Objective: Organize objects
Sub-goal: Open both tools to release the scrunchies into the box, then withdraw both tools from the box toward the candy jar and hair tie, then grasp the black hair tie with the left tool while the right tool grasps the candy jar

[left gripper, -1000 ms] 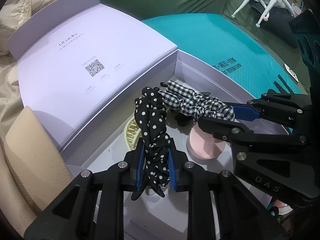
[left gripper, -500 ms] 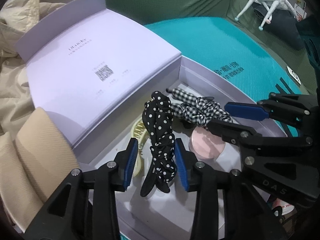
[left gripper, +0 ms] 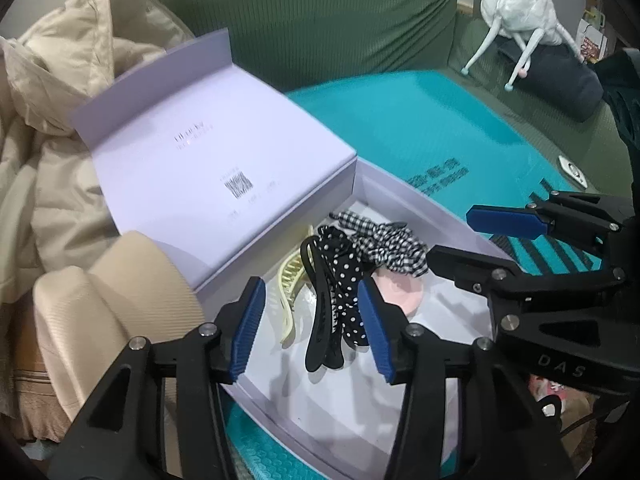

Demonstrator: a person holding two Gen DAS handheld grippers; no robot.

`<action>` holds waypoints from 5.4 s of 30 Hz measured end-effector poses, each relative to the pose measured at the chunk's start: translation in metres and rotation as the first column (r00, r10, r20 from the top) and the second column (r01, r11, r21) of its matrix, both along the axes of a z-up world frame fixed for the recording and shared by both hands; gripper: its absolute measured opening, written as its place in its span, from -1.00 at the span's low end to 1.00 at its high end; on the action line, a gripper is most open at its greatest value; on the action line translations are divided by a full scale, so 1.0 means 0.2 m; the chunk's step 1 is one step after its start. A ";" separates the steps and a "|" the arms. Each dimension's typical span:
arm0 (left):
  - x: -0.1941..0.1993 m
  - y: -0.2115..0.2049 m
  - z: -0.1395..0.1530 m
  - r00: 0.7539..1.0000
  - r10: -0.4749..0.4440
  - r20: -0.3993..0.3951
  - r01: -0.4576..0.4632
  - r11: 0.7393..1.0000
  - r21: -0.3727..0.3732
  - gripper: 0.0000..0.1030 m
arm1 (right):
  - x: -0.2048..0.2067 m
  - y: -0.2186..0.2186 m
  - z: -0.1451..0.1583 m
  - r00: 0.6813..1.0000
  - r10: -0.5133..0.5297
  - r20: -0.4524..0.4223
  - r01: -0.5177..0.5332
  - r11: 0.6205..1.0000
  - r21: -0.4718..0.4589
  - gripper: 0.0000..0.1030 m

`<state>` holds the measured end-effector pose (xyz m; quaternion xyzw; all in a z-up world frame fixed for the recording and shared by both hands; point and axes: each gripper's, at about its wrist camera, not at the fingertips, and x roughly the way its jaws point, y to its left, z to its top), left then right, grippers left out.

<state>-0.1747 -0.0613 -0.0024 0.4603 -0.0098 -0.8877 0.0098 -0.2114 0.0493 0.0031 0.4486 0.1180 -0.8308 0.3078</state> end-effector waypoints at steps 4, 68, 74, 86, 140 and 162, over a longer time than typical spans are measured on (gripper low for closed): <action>0.05 -0.01 0.09 0.999 0.013 -0.041 -0.013 1.000 0.000 0.06 | 0.05 0.01 0.09 0.999 -0.006 -0.036 0.006 1.000 0.010 -0.07; 0.76 0.36 0.41 0.990 0.050 -0.133 -0.050 0.999 0.005 0.59 | 0.67 0.65 0.38 0.984 -0.059 -0.167 0.055 0.998 -0.030 0.37; 0.77 0.44 0.33 0.994 0.016 -0.104 -0.014 1.000 0.017 0.59 | 0.69 0.72 0.31 0.987 -0.079 -0.142 0.076 0.997 -0.023 0.37; 0.74 0.55 0.14 0.997 -0.056 -0.046 0.058 0.997 0.042 0.59 | 0.71 0.81 0.12 0.991 -0.117 -0.059 0.116 0.993 -0.022 0.37; 0.52 0.82 -0.28 0.956 -0.293 0.002 0.291 0.951 0.107 0.59 | 0.45 1.00 -0.38 0.970 -0.204 0.135 0.213 0.975 -0.055 0.34; 0.40 0.86 -0.47 0.960 -0.277 0.044 0.271 0.957 0.107 -0.10 | 0.49 1.12 -0.48 0.939 -0.316 0.139 0.339 0.921 -0.194 0.13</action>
